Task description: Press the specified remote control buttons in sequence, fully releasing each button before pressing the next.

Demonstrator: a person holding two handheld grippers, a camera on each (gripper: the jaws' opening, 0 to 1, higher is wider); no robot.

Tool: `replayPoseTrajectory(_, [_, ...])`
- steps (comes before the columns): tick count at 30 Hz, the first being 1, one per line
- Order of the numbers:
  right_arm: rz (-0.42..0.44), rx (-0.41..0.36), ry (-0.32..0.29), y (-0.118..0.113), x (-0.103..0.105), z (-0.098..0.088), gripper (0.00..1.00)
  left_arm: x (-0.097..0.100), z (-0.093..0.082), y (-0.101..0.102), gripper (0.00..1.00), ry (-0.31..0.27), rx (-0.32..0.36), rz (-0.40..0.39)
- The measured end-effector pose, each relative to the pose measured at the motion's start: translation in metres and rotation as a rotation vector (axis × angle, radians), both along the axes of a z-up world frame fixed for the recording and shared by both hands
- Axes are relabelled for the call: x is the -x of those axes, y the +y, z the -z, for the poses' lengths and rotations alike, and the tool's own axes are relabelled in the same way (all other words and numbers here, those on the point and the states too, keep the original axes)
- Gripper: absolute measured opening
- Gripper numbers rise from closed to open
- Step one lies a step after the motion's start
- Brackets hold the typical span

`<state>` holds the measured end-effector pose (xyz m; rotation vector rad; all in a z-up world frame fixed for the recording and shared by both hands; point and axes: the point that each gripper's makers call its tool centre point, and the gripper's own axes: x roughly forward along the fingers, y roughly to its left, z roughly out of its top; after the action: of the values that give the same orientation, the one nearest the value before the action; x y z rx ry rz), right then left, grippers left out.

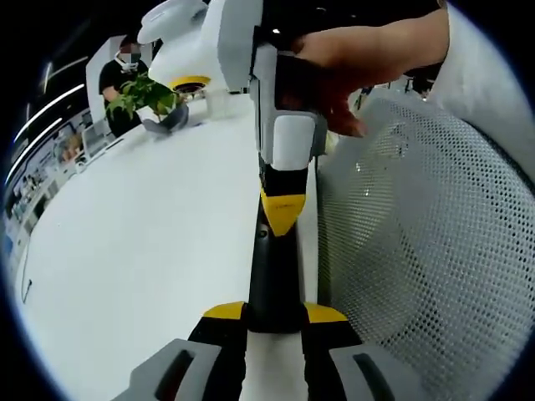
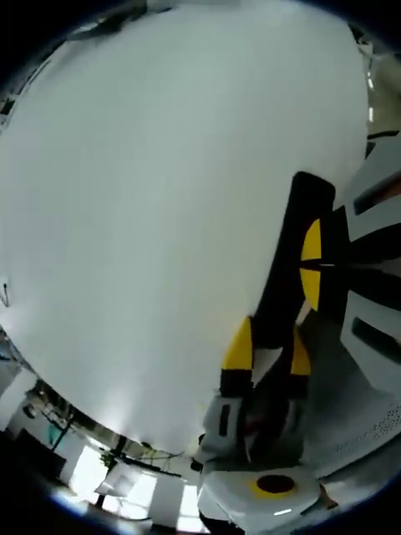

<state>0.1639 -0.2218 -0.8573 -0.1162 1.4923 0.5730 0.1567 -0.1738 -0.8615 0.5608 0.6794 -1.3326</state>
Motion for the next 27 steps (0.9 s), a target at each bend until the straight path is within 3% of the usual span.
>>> replayPoseTrajectory(6, [-0.019, 0.023, -0.095, 0.0, 0.0012, -0.0002, 0.0, 0.0006, 0.0, 0.0001, 0.24, -0.004, 0.0, 0.0])
replayPoseTrajectory(9, [-0.085, 0.005, -0.131, 0.0002, 0.0007, -0.0001, 0.0, 0.0008, 0.0001, 0.0001, 0.24, -0.008, 0.0, 0.001])
replayPoseTrajectory(16, [0.044, -0.075, -0.12, -0.0021, 0.0, -0.0014, 0.0, 0.0006, 0.0002, 0.0001, 0.24, -0.007, 0.007, -0.002])
replayPoseTrajectory(20, [0.079, -0.158, -0.233, -0.0007, 0.0002, -0.0038, 0.0, 0.0009, 0.0, 0.0002, 0.24, -0.007, 0.012, -0.002])
replayPoseTrajectory(22, [0.075, -0.135, -0.158, -0.0006, 0.0051, -0.0018, 0.0, 0.0009, -0.0002, 0.0003, 0.24, -0.007, 0.012, -0.002])
replayPoseTrajectory(23, [0.071, -0.135, -0.183, 0.0003, 0.0026, -0.0026, 0.0, 0.001, -0.0002, 0.0002, 0.24, -0.006, 0.012, -0.001])
replayPoseTrajectory(27, [0.044, -0.105, -0.186, 0.001, 0.0053, -0.0017, 0.0, 0.001, -0.0003, 0.0002, 0.24, -0.006, 0.013, -0.002])
